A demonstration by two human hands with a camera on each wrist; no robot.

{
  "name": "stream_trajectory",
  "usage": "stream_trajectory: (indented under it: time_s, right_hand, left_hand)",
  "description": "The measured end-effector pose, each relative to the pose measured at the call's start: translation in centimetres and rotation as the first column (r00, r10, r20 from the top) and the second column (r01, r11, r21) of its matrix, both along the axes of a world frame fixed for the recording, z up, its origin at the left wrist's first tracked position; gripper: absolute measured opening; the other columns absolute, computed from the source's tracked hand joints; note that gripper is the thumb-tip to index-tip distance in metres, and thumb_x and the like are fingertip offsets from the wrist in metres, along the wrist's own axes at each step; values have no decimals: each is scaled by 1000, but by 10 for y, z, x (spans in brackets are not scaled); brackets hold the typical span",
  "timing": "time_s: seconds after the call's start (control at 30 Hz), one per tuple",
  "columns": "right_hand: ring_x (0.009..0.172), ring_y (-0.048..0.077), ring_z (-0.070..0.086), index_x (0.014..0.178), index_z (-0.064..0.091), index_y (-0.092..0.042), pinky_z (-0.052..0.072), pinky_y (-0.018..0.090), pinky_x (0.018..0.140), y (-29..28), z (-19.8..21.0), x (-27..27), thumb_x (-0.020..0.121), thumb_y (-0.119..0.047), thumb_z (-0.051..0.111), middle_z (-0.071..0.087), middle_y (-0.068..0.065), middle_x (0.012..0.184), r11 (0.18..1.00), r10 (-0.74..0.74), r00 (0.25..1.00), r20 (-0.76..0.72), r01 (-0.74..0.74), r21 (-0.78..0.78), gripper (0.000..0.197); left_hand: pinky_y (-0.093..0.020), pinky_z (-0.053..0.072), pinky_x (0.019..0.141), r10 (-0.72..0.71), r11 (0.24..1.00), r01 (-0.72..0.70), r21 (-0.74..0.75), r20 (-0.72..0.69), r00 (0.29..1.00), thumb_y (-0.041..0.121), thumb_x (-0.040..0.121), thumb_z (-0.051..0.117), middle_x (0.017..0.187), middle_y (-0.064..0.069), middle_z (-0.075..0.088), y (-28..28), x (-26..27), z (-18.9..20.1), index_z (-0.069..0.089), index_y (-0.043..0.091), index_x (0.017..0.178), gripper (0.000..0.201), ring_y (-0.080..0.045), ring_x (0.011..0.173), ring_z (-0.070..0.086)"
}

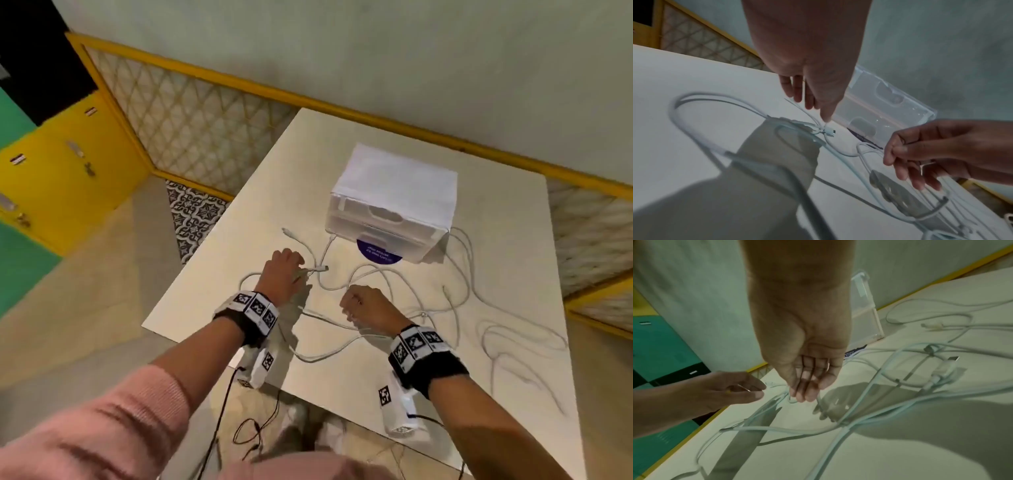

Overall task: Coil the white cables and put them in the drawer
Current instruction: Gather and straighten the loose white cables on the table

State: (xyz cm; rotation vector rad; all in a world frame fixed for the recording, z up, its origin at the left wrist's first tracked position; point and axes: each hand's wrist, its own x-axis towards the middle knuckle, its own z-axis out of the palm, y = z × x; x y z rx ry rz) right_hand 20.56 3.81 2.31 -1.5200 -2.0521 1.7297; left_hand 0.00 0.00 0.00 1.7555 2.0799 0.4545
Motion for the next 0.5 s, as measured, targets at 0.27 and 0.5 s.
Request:
stream_trajectory:
  time_s: [0.27,0.5]
  right_hand:
    - [62,17,51,80,59,-10,44,26,56,18,-16,-23,89,-1,45,59,8,71,993,-93,994,-48,97,73,20]
    - [80,22,56,93,59,-15,50,48,77,41,-27,-76,90,-9,43,61,4,89,936,-155,985,-77,171,308,16]
  left_hand:
    - [-50,43,88,145,965,-133,-224,37,989,9,91,50,118,-23,48,11,4,-18,57,-2,112,25,-41,111,46]
    - [-23,46,66,327,939,-310,-148,662,675,2,97,40,81,-9,55,-15,-8,-10,35,21,81,25,-25,75,56]
